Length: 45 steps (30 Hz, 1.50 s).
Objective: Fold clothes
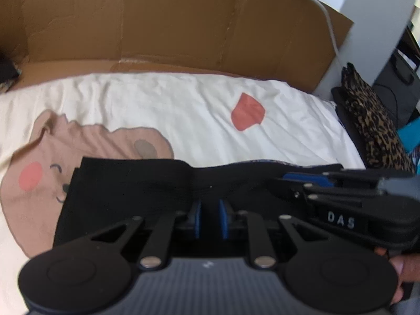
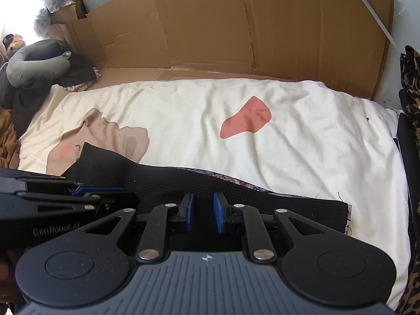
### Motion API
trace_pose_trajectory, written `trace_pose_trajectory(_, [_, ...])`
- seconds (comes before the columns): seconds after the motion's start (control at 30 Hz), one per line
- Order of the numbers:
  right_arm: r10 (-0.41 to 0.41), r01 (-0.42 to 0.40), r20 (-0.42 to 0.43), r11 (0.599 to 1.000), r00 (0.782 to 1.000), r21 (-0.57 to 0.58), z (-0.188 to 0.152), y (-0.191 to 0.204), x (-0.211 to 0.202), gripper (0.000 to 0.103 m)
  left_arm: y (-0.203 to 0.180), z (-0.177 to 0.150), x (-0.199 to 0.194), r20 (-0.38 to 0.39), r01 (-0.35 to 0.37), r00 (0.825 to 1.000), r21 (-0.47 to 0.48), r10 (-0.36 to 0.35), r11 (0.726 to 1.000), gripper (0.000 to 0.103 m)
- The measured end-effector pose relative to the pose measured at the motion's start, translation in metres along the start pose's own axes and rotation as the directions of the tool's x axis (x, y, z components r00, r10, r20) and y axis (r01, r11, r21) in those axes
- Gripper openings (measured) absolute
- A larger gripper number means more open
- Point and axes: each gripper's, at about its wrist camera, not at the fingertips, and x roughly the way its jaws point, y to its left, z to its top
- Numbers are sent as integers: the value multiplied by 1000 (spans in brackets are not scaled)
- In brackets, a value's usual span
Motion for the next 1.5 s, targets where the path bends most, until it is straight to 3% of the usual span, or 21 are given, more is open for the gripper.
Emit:
trace_pose_trajectory(0.2, [-16, 16, -6, 1000, 1000, 7, -2, 1, 0, 22, -8, -3, 2, -3, -34, 999, 47, 34, 998, 18])
trace_pose_trajectory(0.37, [-32, 32, -7, 998, 999, 58, -3, 1, -4, 25, -10, 8, -10, -21, -38, 999, -4, 38, 999, 15])
trace_pose_trajectory(0.43, [-28, 28, -2, 995, 1000, 98, -3, -1, -8, 26, -23, 6, -17, -22, -91, 995, 53, 93, 994, 15])
trace_pose_trajectory(0.6, [-18, 15, 12, 980, 1000, 198, -5, -7, -16, 26, -36, 0, -7, -95, -89, 991, 89, 98, 992, 18])
trace_pose_trajectory(0.73, [-1, -9, 37, 964, 999, 265, -7, -11, -27, 27, -29, 8, 2, -145, -99, 984, 22, 101, 995, 20])
trace_pose_trajectory(0.87, [23, -38, 88, 984, 996, 172, -12, -5, -58, 27, -35, 7, 2, -150, -130, 980, 41, 134, 991, 19])
trace_pose_trajectory(1.0, [6, -25, 85, 973, 996, 229, -24, -12, -70, 27, -40, 4, -1, -156, -157, 974, 52, 164, 986, 19])
trace_pose_trajectory(1.17, [75, -92, 92, 977, 993, 191, -43, 5, -83, 26, -52, 10, -2, -191, -179, 961, 128, 202, 975, 19])
trace_pose_trajectory(1.43, [134, -138, 61, 988, 989, 66, -77, 35, -100, 28, -64, 12, -26, -168, -116, 973, 241, 159, 964, 20])
trace_pose_trajectory(1.5, [136, -138, 46, 990, 990, 34, -82, 37, -105, 33, -65, 13, -37, -162, -91, 977, 272, 138, 958, 23])
